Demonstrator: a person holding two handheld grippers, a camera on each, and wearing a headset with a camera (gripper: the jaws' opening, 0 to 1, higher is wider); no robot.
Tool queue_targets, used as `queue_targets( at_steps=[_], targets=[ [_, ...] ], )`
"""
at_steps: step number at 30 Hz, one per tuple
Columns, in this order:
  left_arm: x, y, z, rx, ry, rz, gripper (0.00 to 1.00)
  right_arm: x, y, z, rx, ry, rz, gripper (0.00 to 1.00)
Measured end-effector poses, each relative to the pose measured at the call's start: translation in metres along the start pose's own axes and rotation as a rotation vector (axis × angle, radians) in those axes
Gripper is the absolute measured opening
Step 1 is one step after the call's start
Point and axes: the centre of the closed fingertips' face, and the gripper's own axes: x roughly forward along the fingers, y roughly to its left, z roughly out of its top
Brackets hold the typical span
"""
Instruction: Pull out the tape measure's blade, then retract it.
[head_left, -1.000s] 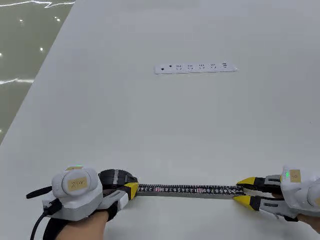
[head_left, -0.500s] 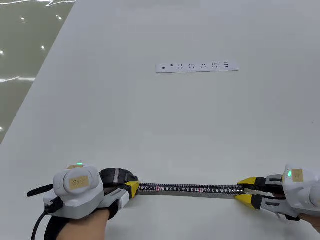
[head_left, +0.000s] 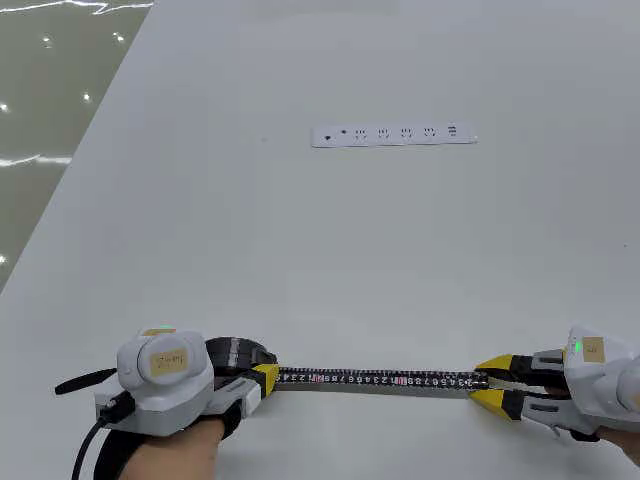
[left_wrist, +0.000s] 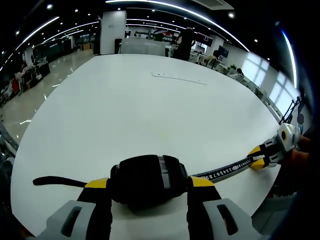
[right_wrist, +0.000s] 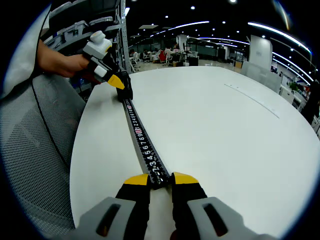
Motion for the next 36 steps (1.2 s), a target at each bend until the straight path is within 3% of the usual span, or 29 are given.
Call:
queue_targets(
  at_steps=[9, 20, 36],
  targets=[
    [-0.001, 0.0, -0.001, -0.001, 0.015, 0.009, 0.56, 0.0, 0.002, 0.005, -0.007, -0.007, 0.017, 0.14],
    [-0.001, 0.0, -0.002, -0.004, 0.015, 0.0, 0.55, 0.014, 0.013, 0.023, -0.019, -0.038, 0.047, 0.14],
    [-0.001, 0.001, -0.002, 0.0, 0.016, -0.022, 0.55, 0.035, 0.028, 0.045, 0.023, -0.1, 0.093, 0.13]
  ],
)
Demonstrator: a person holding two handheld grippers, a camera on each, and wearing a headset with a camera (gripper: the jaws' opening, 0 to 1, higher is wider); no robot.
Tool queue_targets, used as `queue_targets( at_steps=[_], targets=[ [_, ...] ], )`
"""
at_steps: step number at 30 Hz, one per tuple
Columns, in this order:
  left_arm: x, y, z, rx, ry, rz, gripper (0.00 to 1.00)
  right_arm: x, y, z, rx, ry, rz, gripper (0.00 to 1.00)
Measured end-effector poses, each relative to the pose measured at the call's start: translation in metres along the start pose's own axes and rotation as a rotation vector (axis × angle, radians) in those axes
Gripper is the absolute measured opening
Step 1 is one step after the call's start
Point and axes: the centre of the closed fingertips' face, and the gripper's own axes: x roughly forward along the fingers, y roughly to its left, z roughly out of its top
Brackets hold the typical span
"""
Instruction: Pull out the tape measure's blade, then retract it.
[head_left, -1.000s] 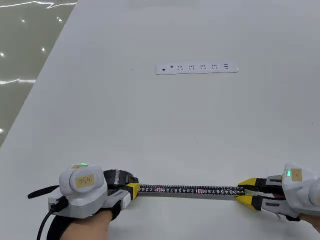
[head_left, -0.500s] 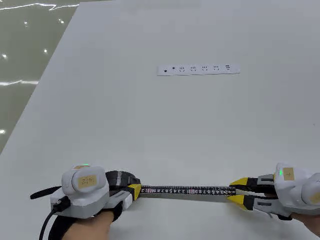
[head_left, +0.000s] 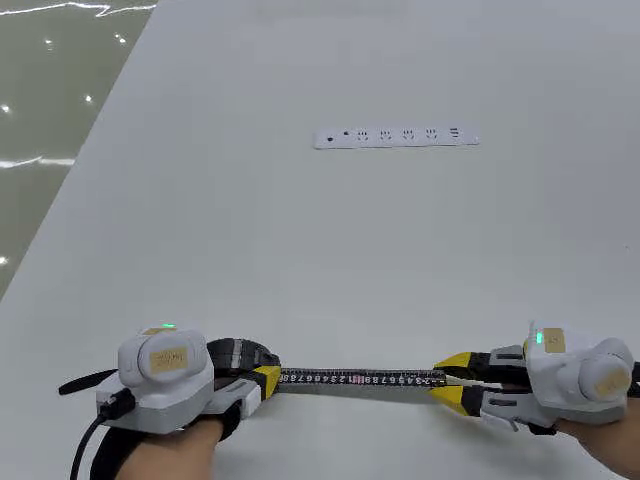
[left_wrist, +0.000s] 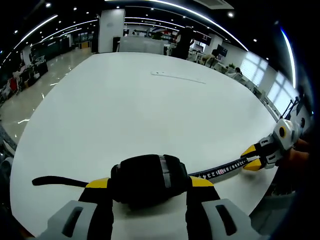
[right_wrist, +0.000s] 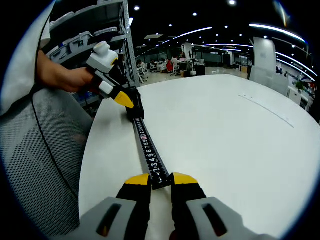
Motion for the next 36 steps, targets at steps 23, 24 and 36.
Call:
queue_targets(
  at_steps=[23, 24, 36],
  targets=[
    [-0.001, 0.0, 0.0, -0.023, 0.007, -0.016, 0.55, 0.045, 0.016, 0.029, -0.015, -0.035, 0.066, 0.13],
    [-0.001, 0.0, 0.0, -0.026, 0.006, -0.017, 0.55, 0.048, 0.017, 0.03, -0.01, -0.039, 0.068, 0.13],
    [-0.002, 0.0, 0.001, -0.038, 0.003, -0.029, 0.55, 0.065, 0.025, 0.041, -0.004, -0.05, 0.103, 0.13]
  ],
)
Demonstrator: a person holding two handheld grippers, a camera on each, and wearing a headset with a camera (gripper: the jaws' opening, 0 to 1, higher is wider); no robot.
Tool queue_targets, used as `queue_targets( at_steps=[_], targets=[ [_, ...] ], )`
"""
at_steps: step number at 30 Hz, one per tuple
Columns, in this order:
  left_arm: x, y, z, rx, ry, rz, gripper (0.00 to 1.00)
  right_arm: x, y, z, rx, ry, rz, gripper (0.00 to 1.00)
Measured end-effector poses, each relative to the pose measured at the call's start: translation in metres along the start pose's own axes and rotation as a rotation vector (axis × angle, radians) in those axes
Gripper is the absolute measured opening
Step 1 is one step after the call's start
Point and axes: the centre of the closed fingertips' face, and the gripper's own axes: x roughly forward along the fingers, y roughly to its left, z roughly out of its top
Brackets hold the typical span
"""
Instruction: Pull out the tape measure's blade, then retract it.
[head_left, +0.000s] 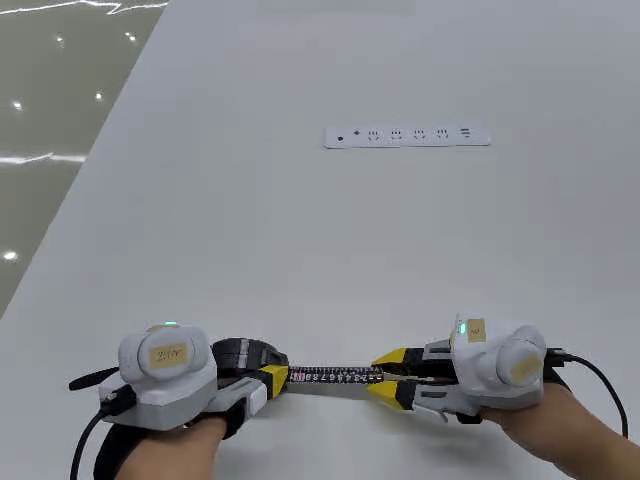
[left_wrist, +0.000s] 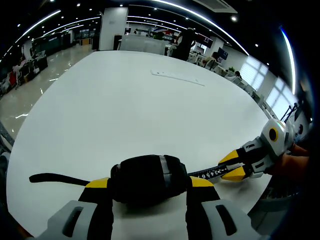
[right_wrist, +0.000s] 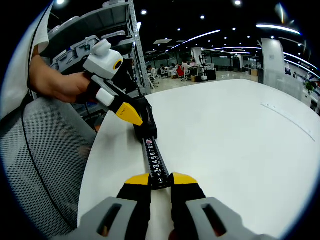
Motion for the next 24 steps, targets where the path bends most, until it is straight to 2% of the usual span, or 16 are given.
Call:
queue_targets(
  at_steps=[24],
  targets=[
    [-0.001, 0.001, 0.002, -0.034, -0.009, -0.023, 0.55, 0.035, 0.01, 0.018, -0.014, -0.001, 0.052, 0.12]
  ],
)
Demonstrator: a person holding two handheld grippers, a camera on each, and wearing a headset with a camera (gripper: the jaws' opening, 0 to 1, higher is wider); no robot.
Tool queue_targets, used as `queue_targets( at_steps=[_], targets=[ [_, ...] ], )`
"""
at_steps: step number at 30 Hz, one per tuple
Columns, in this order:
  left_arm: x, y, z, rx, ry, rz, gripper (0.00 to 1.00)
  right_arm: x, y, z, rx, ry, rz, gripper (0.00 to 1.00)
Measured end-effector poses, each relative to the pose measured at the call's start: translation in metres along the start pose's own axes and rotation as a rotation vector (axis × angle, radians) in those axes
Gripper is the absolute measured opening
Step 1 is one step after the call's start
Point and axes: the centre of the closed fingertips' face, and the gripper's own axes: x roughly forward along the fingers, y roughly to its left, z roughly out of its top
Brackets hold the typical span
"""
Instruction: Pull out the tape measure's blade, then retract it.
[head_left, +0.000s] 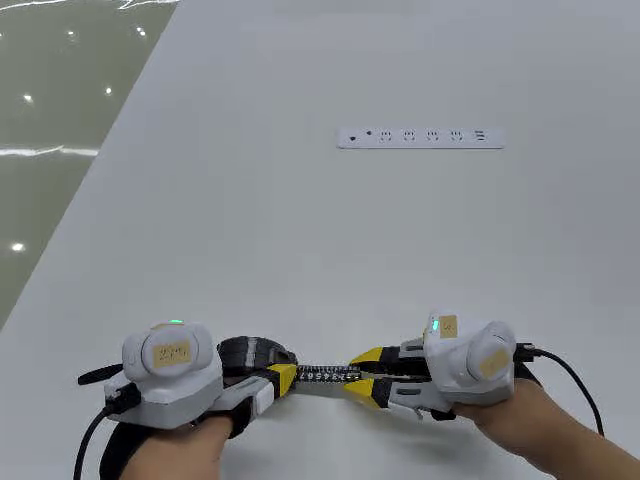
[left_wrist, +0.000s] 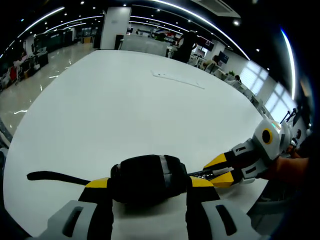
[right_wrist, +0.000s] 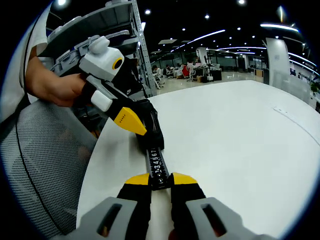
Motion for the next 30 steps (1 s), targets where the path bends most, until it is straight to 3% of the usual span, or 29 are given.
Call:
queue_targets(
  at_steps=[3, 10, 14, 30],
  targets=[
    [0.0002, 0.0001, 0.0005, -0.008, -0.002, -0.001, 0.55, 0.0033, -0.0006, -0.0009, -0.014, 0.019, 0.004, 0.12],
    [0.0003, 0.0, 0.0009, -0.029, -0.004, -0.003, 0.55, 0.0021, -0.0016, 0.0014, 0.0, 0.003, 0.011, 0.12],
    [0.0006, -0.0013, -0.0001, -0.008, -0.004, 0.002, 0.55, 0.0035, 0.0005, -0.0017, -0.012, 0.016, 0.01, 0.12],
    [0.0017, -0.0002, -0.0003, -0.018, -0.004, -0.002, 0.55, 0.009, 0.0007, 0.0006, -0.012, 0.014, 0.007, 0.12]
  ],
)
